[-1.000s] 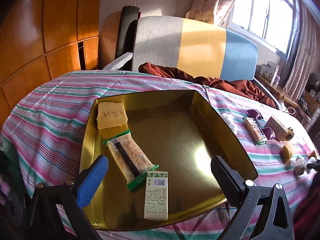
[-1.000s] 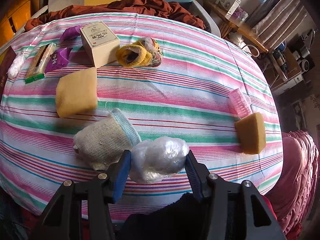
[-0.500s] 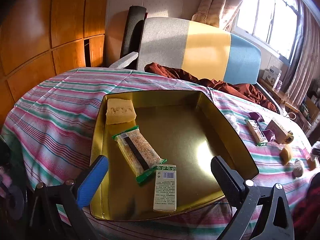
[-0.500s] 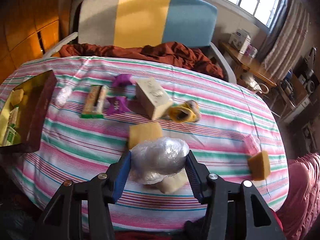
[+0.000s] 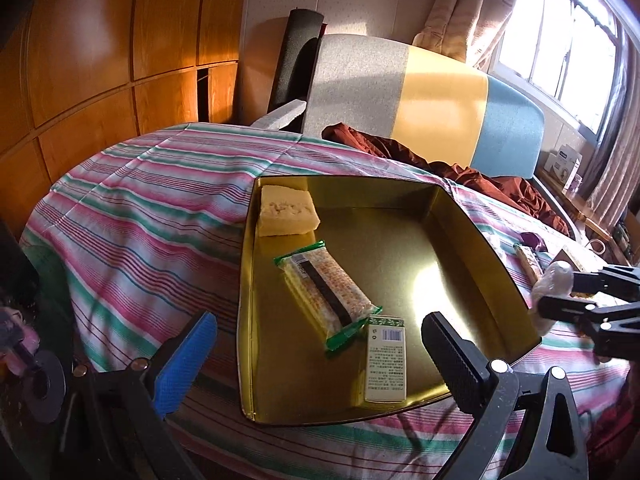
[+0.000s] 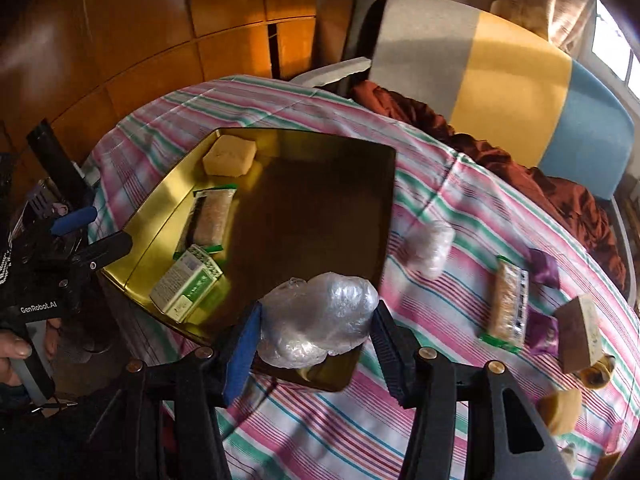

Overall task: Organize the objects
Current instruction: 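Carry the plastic-wrapped ball into the gold tin and open the right tool, then reach the left tool to a small clear plastic bag and grasp it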

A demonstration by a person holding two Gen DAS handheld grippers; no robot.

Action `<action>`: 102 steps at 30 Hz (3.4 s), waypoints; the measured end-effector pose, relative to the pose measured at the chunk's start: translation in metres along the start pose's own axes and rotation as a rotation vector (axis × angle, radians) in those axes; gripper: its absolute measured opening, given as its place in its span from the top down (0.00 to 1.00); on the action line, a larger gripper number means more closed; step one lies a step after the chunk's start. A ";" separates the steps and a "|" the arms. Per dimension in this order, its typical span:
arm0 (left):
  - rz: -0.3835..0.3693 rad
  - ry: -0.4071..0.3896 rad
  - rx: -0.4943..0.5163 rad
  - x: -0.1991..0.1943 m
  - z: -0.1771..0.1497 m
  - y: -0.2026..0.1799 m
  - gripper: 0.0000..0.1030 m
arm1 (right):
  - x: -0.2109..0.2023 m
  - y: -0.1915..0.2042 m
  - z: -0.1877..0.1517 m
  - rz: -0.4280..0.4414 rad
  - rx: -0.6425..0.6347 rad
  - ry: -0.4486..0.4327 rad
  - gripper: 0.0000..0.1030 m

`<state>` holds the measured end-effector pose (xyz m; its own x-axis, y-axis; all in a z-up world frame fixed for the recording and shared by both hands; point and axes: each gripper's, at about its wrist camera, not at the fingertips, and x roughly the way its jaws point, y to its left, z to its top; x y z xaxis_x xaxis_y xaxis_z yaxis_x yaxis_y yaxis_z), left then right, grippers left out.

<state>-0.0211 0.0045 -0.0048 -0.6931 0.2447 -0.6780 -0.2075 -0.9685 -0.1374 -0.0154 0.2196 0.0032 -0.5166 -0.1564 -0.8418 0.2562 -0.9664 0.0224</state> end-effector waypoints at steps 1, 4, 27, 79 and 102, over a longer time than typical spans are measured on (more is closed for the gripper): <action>0.005 0.000 -0.007 0.000 0.000 0.003 0.00 | 0.009 0.007 0.002 0.009 -0.014 0.012 0.44; 0.020 0.005 -0.023 0.001 -0.001 0.012 0.00 | 0.032 0.023 0.004 0.030 -0.033 0.047 0.44; 0.036 0.009 0.021 0.001 0.000 0.001 0.00 | 0.013 0.018 -0.015 0.018 0.056 -0.038 0.15; -0.388 0.279 0.338 0.109 0.095 -0.261 0.16 | -0.101 -0.290 -0.176 -0.223 1.001 -0.250 0.14; -0.180 0.394 0.548 0.205 0.078 -0.294 0.88 | -0.098 -0.296 -0.180 -0.175 1.040 -0.232 0.14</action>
<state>-0.1559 0.3433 -0.0465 -0.3351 0.2640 -0.9045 -0.6859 -0.7265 0.0421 0.1065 0.5573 -0.0185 -0.6486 0.0712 -0.7578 -0.5995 -0.6613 0.4509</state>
